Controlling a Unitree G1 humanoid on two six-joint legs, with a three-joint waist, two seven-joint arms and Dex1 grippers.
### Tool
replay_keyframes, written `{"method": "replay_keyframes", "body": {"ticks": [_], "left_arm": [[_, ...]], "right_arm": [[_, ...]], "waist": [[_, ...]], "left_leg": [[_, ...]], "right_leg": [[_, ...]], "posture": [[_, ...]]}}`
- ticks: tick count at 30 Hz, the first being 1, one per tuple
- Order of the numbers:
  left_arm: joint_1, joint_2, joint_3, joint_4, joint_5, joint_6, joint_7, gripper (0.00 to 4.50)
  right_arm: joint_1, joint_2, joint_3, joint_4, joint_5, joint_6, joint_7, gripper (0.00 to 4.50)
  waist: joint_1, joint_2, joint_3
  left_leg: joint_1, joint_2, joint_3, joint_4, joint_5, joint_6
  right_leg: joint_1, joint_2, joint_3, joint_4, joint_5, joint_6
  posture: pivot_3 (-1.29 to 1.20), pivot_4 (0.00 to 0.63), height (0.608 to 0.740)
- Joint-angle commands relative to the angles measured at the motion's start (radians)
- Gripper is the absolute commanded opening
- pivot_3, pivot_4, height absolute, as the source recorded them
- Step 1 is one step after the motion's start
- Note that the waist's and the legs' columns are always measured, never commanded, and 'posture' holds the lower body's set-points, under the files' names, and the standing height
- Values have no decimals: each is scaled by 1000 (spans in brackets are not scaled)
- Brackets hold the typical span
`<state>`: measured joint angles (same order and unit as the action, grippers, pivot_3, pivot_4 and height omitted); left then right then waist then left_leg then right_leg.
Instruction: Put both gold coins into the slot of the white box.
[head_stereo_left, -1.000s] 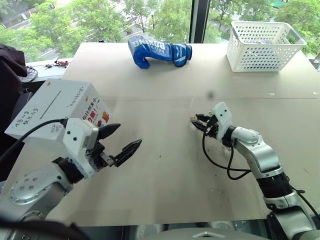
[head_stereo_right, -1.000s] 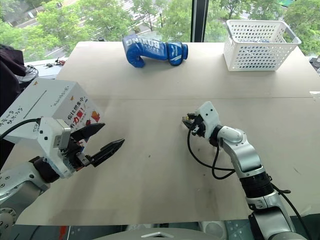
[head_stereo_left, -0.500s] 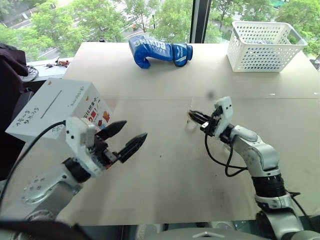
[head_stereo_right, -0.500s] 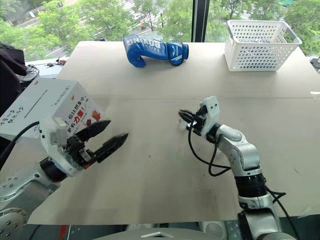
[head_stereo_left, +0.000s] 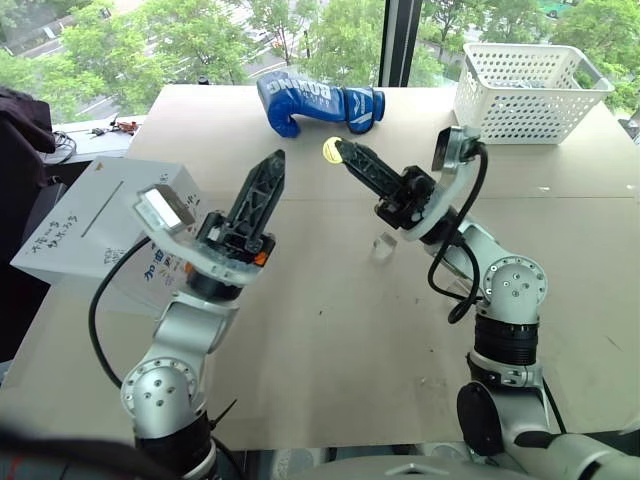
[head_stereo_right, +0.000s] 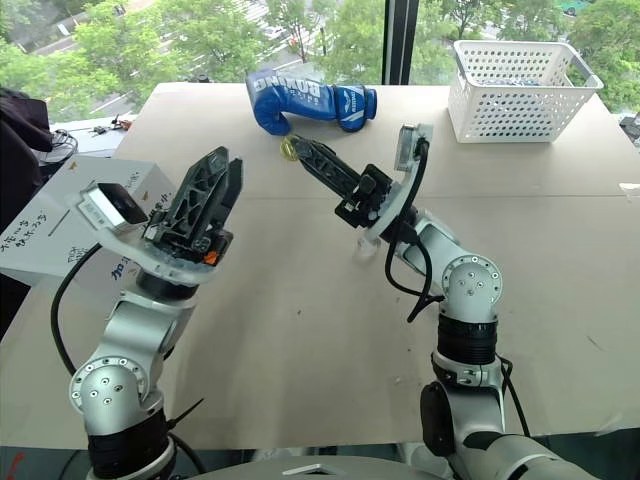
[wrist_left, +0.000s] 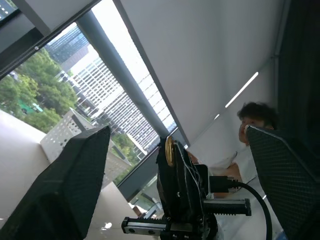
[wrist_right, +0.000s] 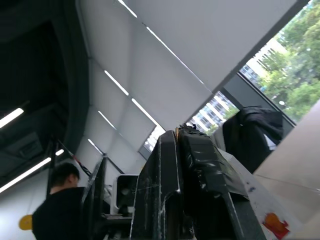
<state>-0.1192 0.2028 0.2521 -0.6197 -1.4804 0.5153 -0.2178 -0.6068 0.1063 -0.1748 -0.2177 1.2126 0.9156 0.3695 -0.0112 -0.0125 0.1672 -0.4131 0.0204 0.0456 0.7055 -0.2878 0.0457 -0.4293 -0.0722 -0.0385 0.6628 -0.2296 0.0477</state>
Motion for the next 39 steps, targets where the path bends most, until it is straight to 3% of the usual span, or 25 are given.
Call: {"method": "replay_keyframes", "body": {"ticks": [1,4,22,27,36,39], "left_arm": [[-8,-6,-42,-4,-17,-7,-25,2747],[-18,-19,-60,0,-17,-21,-24,1254],[7,0,-94,-9,-67,-5,-65,1254],[12,7,-103,-13,-86,-6,-60,95],[11,11,-132,-21,-89,-8,-44,95],[7,12,-142,-13,-71,-9,-27,0]], "right_arm": [[-20,3,18,-36,89,7,-20,0],[-7,-8,43,-48,113,13,-23,0],[6,-54,114,-69,141,1,-14,0],[5,-60,123,-72,158,-1,-20,0],[-4,-64,136,-66,162,0,-27,0],[-11,-62,135,-57,160,-5,-20,966]], "waist": [[-1,0,0],[-2,0,0],[-2,0,0],[-1,0,0],[-1,0,0],[-1,0,0]], "left_leg": [[0,0,0,0,0,0],[0,0,0,0,0,0],[0,0,0,0,0,1],[0,1,0,0,-1,2],[0,0,0,0,-2,3],[0,1,0,0,-2,3]], "right_leg": [[0,0,0,0,0,0],[0,1,0,0,0,0],[0,1,0,-1,0,0],[0,1,0,-1,0,0],[0,1,0,-1,0,0],[0,1,0,-1,0,0]], "posture": [[0,150,704],[0,150,704],[0,150,704],[0,150,704],[0,150,704],[0,150,704]]}}
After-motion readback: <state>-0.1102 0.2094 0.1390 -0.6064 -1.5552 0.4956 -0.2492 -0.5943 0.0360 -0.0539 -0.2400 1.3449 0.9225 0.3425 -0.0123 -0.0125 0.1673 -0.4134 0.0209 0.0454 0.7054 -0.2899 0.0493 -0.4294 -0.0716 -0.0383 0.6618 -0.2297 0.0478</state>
